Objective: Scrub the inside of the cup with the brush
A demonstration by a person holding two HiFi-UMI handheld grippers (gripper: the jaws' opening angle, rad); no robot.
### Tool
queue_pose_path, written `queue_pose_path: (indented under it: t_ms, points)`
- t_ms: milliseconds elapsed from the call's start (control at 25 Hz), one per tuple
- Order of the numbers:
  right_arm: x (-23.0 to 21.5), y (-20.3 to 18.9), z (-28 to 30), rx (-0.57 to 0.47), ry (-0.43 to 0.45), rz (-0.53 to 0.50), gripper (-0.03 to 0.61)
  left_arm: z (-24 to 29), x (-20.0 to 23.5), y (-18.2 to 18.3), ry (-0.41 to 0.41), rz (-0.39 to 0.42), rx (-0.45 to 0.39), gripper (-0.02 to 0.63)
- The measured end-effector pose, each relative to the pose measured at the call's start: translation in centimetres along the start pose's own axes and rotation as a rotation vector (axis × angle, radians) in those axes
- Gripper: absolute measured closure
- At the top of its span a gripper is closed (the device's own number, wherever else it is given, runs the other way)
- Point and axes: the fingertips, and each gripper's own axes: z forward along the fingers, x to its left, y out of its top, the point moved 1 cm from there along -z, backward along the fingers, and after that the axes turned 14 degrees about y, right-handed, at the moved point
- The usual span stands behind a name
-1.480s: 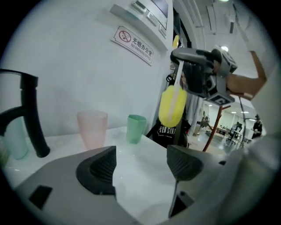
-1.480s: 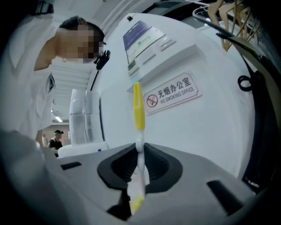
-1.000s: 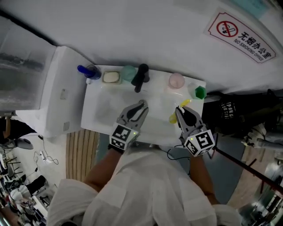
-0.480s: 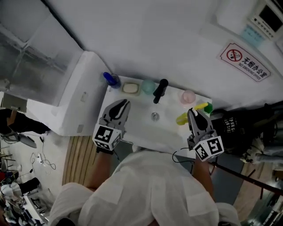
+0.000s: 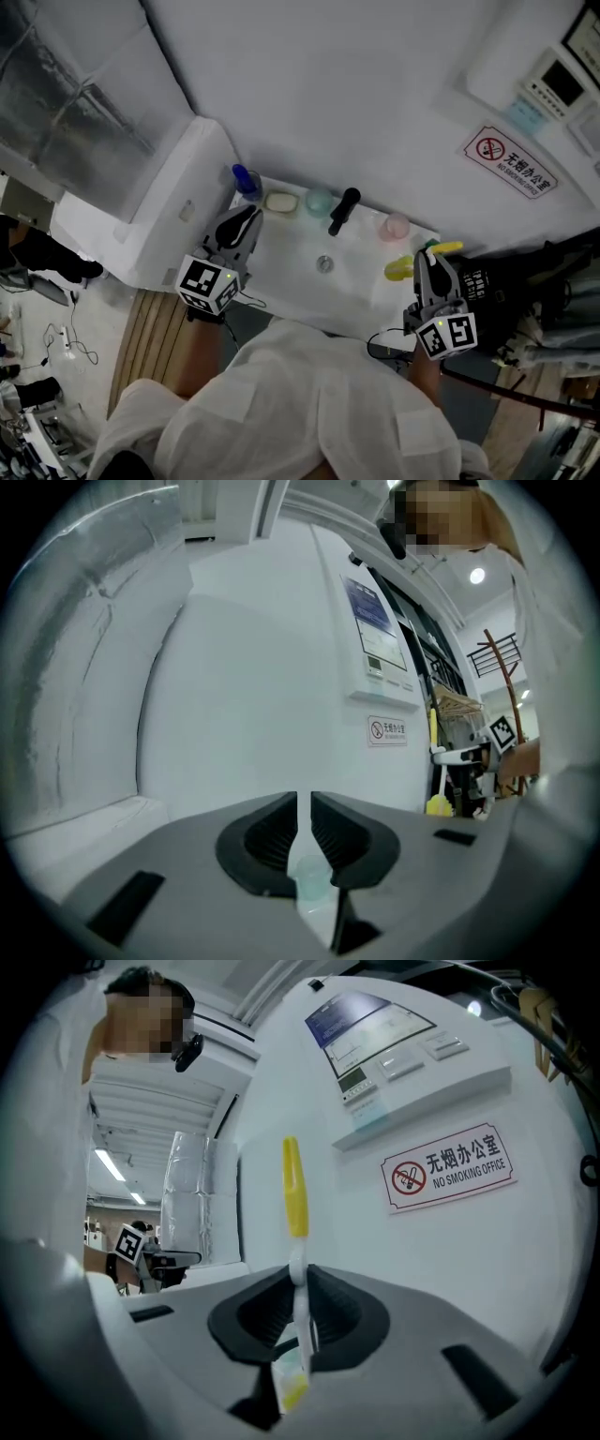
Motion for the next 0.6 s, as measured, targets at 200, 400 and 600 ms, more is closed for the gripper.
queue_pose_path:
  t_ms: [200,400,600]
  points:
    - [0.7,-0.4,0.3,0.017,-0.006,-0.003,0.54,-0.3,0.9,-0.8,-0.001,-0.02,0.011,0.569]
    - [1.3,-0.3,0.9,0.031,-0.006,-0.022,0.54,-0.3,1.3,-1.3,-0.016,-0.036,0.019,0.569]
    - [1.9,-0.4,1.2,0.042,-0.012,-0.02,0.54,-0.2,1.6,-1.7,-0.027,-0.053,0.025,0.569]
